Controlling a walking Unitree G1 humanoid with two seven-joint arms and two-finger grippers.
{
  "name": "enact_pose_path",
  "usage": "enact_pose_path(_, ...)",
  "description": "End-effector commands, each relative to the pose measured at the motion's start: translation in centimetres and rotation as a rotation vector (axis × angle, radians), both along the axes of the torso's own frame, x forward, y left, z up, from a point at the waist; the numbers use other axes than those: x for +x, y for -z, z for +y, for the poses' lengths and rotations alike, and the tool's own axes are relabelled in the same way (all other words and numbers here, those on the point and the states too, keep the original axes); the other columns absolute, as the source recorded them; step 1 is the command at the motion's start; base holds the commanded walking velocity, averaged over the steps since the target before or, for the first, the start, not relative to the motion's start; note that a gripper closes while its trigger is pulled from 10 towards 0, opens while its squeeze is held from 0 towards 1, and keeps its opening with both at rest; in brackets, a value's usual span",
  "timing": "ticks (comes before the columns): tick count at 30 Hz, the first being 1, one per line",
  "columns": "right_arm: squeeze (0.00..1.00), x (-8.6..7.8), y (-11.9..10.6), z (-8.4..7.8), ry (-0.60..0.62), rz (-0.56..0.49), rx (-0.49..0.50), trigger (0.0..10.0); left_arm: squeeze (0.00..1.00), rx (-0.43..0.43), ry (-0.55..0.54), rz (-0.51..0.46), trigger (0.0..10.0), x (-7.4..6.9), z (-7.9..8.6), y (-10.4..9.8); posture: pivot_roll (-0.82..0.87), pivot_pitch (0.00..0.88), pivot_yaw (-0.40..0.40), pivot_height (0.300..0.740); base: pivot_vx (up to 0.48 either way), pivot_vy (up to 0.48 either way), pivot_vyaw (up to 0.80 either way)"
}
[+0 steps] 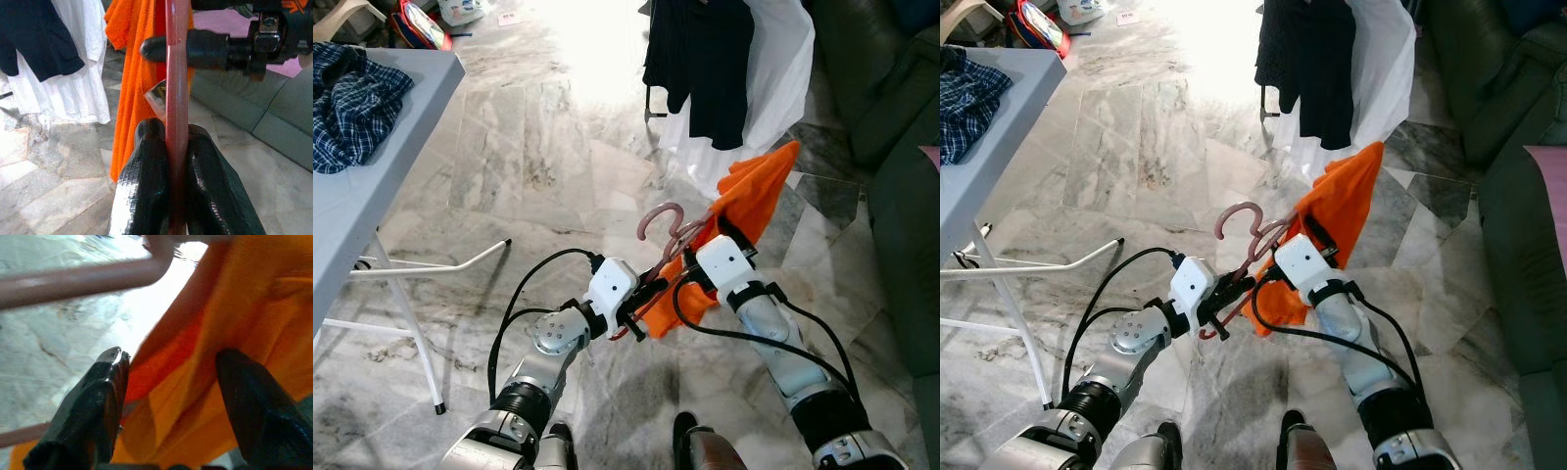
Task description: Hang hanger
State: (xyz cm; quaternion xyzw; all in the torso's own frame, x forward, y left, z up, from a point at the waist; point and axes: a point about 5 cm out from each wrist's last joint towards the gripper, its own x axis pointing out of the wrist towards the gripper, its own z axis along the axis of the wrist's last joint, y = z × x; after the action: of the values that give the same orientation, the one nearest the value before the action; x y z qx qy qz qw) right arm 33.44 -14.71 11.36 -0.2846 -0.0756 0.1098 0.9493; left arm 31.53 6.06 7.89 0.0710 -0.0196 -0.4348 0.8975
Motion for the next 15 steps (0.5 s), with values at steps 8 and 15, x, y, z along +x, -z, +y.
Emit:
enact_pose_path(8,0.00,0.2,0.0,-1.3,0.061,-0.019,-0.002,0.0,0.00,-0.007,0.012,0.004,0.0,-0.3,0.0,0.2,-0.01,0.261,0.040,0.740,0.000,0.000,0.00)
enact_pose_path(15,0.00,0.3,-0.1,-1.7,0.076,-0.028,0.002,0.0,0.00,-0.005,0.011,0.004,0.0,-0.3,0.0,0.2,-0.01,0.263,0.043,0.740,0.000,0.000,0.00)
